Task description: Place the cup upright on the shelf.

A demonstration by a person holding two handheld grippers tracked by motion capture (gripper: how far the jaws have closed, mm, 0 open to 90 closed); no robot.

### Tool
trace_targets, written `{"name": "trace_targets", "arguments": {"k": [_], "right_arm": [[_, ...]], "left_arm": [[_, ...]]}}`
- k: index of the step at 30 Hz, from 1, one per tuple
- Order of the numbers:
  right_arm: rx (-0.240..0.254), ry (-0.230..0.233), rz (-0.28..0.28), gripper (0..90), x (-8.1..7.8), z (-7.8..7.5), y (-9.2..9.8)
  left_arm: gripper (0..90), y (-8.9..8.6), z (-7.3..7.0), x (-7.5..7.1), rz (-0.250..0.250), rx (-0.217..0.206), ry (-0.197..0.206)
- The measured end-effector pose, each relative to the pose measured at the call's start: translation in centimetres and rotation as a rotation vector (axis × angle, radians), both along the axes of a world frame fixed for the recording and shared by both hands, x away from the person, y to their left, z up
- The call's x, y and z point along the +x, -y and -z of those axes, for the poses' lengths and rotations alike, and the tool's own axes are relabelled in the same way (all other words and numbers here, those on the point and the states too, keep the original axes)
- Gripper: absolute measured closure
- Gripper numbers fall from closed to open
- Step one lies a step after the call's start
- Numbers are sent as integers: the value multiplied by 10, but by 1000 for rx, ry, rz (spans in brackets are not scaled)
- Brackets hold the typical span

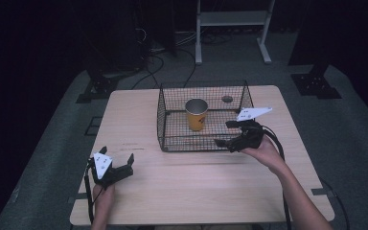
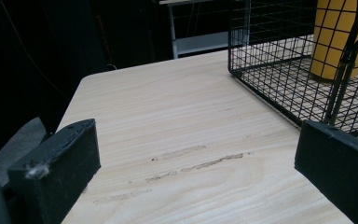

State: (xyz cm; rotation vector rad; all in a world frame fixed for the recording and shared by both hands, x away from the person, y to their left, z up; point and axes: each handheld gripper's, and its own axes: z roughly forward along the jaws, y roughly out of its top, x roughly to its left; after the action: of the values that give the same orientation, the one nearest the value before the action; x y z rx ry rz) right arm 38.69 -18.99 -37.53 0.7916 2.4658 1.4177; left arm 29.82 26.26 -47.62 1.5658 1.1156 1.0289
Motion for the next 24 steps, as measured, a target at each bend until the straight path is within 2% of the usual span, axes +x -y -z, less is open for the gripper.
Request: {"name": "trace_targets", "arguments": {"k": [16,24], "right_arm": [[6,-30,16,93,-17,19,16],[11,-22,38,93,-23,23,25]], "left_arm": [[0,0,0,0,1,3,1],[0,0,0,0,2,5,1]]}}
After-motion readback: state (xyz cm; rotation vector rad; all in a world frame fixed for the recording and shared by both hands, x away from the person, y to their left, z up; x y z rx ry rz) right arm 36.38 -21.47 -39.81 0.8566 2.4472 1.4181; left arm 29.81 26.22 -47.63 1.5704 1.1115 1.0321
